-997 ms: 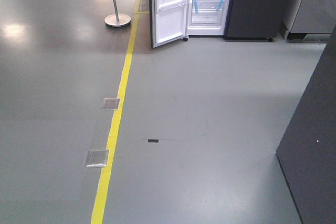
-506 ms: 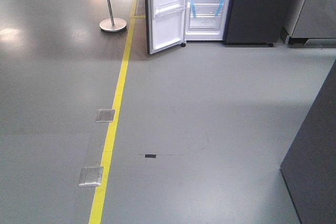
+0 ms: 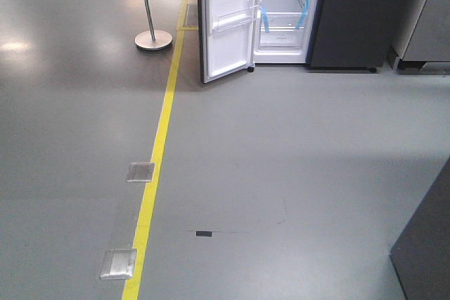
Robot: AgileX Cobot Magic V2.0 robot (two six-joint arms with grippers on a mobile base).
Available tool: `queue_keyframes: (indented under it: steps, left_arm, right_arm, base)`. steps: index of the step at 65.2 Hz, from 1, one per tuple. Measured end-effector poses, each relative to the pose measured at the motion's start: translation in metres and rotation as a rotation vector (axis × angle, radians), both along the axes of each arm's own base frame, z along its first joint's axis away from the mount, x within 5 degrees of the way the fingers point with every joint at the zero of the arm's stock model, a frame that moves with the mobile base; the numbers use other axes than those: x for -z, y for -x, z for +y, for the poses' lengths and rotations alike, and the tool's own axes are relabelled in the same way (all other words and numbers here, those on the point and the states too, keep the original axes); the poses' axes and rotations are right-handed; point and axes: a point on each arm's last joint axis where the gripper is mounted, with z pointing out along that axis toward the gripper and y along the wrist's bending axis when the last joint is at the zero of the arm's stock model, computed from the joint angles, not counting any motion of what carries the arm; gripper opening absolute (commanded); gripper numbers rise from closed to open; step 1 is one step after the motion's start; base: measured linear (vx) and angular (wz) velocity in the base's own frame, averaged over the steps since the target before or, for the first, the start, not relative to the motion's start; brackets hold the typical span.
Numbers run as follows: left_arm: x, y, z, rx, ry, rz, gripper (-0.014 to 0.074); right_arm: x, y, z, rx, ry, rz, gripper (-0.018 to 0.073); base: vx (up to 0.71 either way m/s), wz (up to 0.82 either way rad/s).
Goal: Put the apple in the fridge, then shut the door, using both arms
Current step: 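Drive toward the open white refrigerator carrying the apple, then approach the refrigerator opening, stopping beside the open door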
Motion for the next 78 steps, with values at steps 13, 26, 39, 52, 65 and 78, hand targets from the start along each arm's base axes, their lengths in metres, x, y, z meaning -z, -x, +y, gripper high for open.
queue_keyframes:
  steps: [13, 26, 39, 52, 65, 78]
  left_arm:
    - [0.0000, 0.0000, 0.0000, 0.000, 0.000, 0.000, -0.0006]
    - [0.0000, 0.0000, 0.0000, 0.000, 0.000, 0.000, -0.0006]
    - [0.0000, 0.0000, 0.0000, 0.000, 0.000, 0.000, -0.0006]
    - [0.0000, 0.0000, 0.0000, 0.000, 0.000, 0.000, -0.0006]
    - [0.0000, 0.0000, 0.0000, 0.000, 0.000, 0.000, -0.0006]
    - [0.0000, 0.0000, 0.0000, 0.000, 0.000, 0.000, -0.0006]
  right_arm:
    - [0.0000, 0.0000, 0.0000, 0.000, 0.000, 0.000, 0.0158]
    - [0.0000, 0.0000, 0.0000, 0.000, 0.000, 0.000, 0.0158]
    - [0.0000, 0.0000, 0.0000, 0.000, 0.000, 0.000, 0.0158]
    - [0.0000, 0.0000, 0.0000, 0.000, 0.000, 0.000, 0.0158]
    - [0.0000, 0.0000, 0.0000, 0.000, 0.000, 0.000, 0.0158]
    - [0.0000, 0.0000, 0.0000, 0.000, 0.000, 0.000, 0.0158]
  base:
    - [0.26, 0.02]
    - [0.26, 0.02]
    - [0.25, 0.01]
    - [0.25, -0.01]
    - [0.26, -0.02]
    - [0.26, -0.02]
